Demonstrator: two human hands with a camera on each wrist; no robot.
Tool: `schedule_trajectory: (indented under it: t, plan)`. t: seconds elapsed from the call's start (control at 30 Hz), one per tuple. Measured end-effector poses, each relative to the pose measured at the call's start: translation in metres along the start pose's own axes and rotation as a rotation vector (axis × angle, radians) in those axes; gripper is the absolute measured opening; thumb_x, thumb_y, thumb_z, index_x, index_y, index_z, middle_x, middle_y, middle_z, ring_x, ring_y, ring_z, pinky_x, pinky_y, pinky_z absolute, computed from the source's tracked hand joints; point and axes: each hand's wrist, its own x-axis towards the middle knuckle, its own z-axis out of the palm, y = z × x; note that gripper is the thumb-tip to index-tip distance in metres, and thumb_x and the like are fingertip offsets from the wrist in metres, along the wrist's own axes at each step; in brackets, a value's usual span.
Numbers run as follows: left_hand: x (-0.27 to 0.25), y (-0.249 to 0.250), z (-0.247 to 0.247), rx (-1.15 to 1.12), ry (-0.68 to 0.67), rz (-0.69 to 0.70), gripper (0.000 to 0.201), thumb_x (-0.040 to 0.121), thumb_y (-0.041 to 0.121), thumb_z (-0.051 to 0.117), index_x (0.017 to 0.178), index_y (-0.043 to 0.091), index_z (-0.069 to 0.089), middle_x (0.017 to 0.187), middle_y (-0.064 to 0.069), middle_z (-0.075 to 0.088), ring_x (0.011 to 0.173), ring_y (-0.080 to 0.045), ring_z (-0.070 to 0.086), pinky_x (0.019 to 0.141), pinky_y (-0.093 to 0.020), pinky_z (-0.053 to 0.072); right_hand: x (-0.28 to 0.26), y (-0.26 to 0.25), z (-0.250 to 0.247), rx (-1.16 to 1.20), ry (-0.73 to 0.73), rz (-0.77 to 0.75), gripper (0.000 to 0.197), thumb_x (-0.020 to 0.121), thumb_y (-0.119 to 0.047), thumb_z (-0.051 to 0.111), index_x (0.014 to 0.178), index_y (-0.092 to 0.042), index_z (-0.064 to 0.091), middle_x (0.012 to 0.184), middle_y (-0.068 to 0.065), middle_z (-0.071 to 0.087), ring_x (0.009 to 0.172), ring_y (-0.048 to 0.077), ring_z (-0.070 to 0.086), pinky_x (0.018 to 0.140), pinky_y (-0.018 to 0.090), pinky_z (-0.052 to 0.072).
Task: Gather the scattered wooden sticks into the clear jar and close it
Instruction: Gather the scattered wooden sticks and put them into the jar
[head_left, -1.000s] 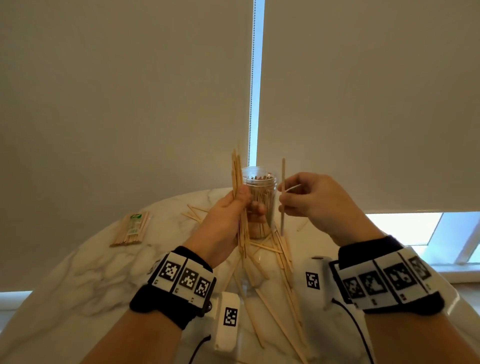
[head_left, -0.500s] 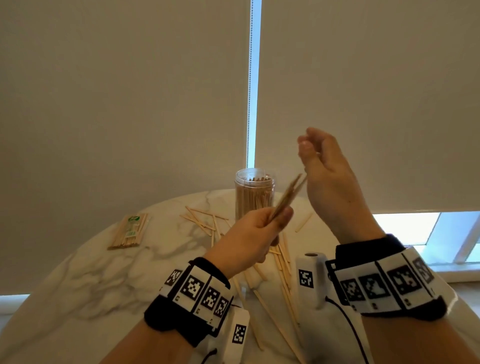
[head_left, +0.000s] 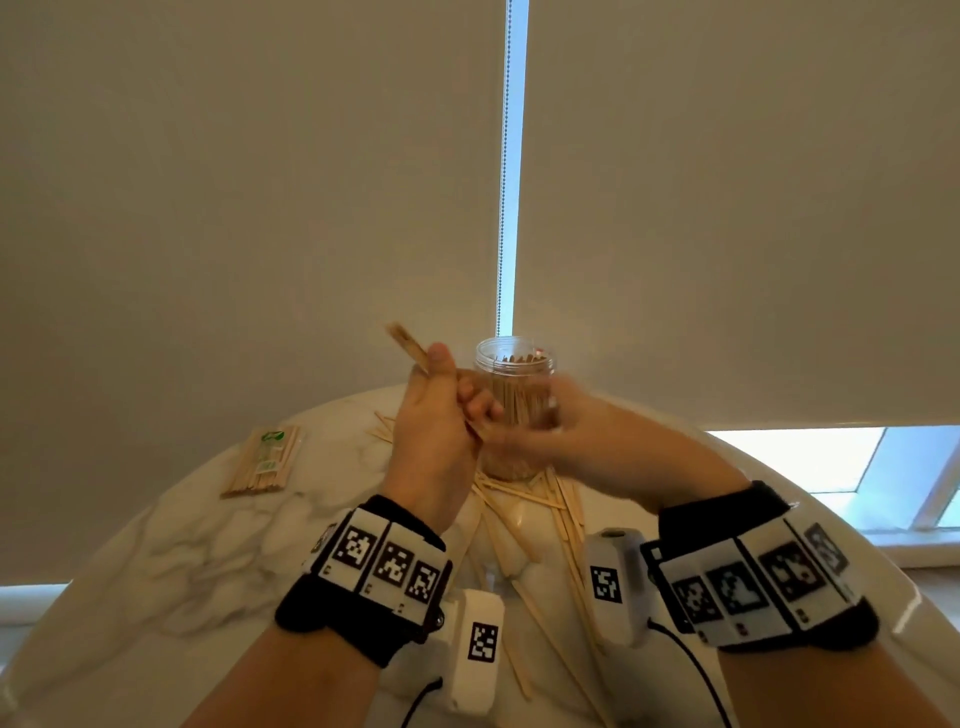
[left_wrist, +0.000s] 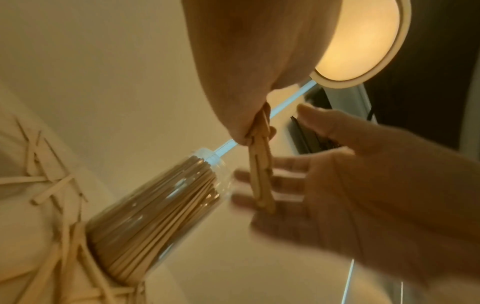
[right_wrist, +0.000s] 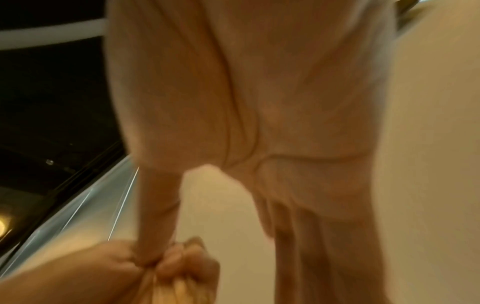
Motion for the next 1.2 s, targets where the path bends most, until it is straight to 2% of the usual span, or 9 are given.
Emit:
schedule_trajectory:
  t: [0.07, 0.13, 0.23, 0.47, 0.63, 0.8, 1.0, 1.1, 1.2]
  plan:
    - [0.001, 0.004, 0.002, -0.104, 0.041, 0.043, 0.020, 0.107, 0.030, 0.039, 0.094, 0.015, 0.043, 0.065, 0.002, 0.042, 0.054, -0.011, 0.044, 0.070, -0.033, 0.053, 0.005, 0.005, 0.011, 0.039, -0.163, 0.113, 0.055, 0.083, -0.033, 0.079, 0.125, -0.020, 0.047, 0.098, 0.001, 0.072, 0.082, 0.016, 0.073, 0.076, 0.031, 0.059]
    - [-0.002, 0.004, 0.004, -0.065, 0.030, 0.056, 0.020, 0.107, 0.031, 0.038, 0.097, 0.013, 0.043, 0.067, -0.001, 0.049, 0.058, -0.014, 0.051, 0.074, -0.036, 0.053, 0.013, 0.009, 0.021, 0.165, -0.142, 0.053, 0.036, 0.083, -0.017, 0.076, 0.111, -0.009, 0.054, 0.085, 0.009, 0.067, 0.068, 0.025, 0.064, 0.068, 0.035, 0.055]
    - [-0.008, 0.000, 0.007, 0.199, -0.048, 0.086, 0.027, 0.107, 0.034, 0.034, 0.103, 0.013, 0.050, 0.082, -0.005, 0.067, 0.069, -0.017, 0.064, 0.072, -0.034, 0.056, 0.019, 0.006, 0.026, 0.077, 0.040, -0.030, 0.015, 0.085, -0.019, 0.068, 0.092, -0.007, 0.064, 0.070, 0.005, 0.056, 0.059, 0.014, 0.050, 0.058, 0.031, 0.043]
    - [-0.011, -0.006, 0.008, 0.367, -0.188, -0.022, 0.035, 0.105, 0.031, 0.043, 0.115, 0.004, 0.064, 0.112, -0.008, 0.074, 0.108, -0.018, 0.069, 0.090, -0.029, 0.053, 0.022, 0.014, 0.022, -0.193, 0.240, -0.122, 0.029, 0.092, -0.034, 0.060, 0.070, -0.017, 0.066, 0.052, -0.005, 0.055, 0.046, 0.003, 0.049, 0.050, 0.022, 0.036]
    - [0.002, 0.011, -0.005, 0.145, 0.109, 0.009, 0.039, 0.094, 0.050, 0.055, 0.121, 0.021, 0.055, 0.112, -0.005, 0.074, 0.107, -0.021, 0.069, 0.093, -0.040, 0.050, 0.019, 0.027, 0.005, -0.417, 0.156, 0.024, 0.029, 0.091, -0.039, 0.062, 0.069, -0.020, 0.066, 0.054, -0.004, 0.052, 0.050, 0.010, 0.048, 0.054, 0.026, 0.038]
    - [-0.004, 0.007, -0.003, 0.298, 0.036, -0.187, 0.046, 0.106, 0.041, 0.035, 0.102, 0.007, 0.064, 0.100, -0.015, 0.075, 0.087, -0.028, 0.072, 0.084, -0.041, 0.056, 0.020, 0.027, 0.016, -0.598, 0.128, 0.000, 0.018, 0.086, -0.042, 0.065, 0.084, -0.025, 0.069, 0.066, -0.006, 0.060, 0.059, 0.008, 0.057, 0.055, 0.023, 0.043]
    - [-0.002, 0.007, -0.005, 0.621, -0.053, -0.184, 0.044, 0.102, 0.043, 0.046, 0.084, 0.011, 0.070, 0.094, -0.008, 0.077, 0.086, -0.024, 0.072, 0.082, -0.039, 0.056, 0.026, 0.032, 0.015, -0.600, 0.196, 0.102, 0.028, 0.085, -0.050, 0.062, 0.081, -0.023, 0.068, 0.066, -0.004, 0.060, 0.062, 0.014, 0.059, 0.055, 0.027, 0.042]
    - [-0.004, 0.003, -0.006, 0.763, -0.017, -0.098, 0.043, 0.094, 0.051, 0.059, 0.078, 0.012, 0.069, 0.071, -0.006, 0.071, 0.053, -0.010, 0.061, 0.052, -0.026, 0.050, 0.025, 0.033, 0.013, -0.572, 0.200, 0.144, 0.029, 0.083, -0.048, 0.064, 0.081, -0.020, 0.069, 0.065, -0.002, 0.060, 0.062, 0.016, 0.059, 0.055, 0.027, 0.043]
    - [-0.002, -0.008, -0.013, 0.981, -0.025, -0.015, 0.037, 0.091, 0.046, 0.065, 0.069, 0.015, 0.064, 0.056, 0.004, 0.063, 0.035, 0.000, 0.044, 0.048, -0.021, 0.036, 0.025, 0.034, 0.012, -0.518, 0.140, 0.127, 0.029, 0.080, -0.048, 0.073, 0.094, -0.023, 0.071, 0.075, -0.004, 0.066, 0.068, 0.012, 0.063, 0.058, 0.026, 0.047]
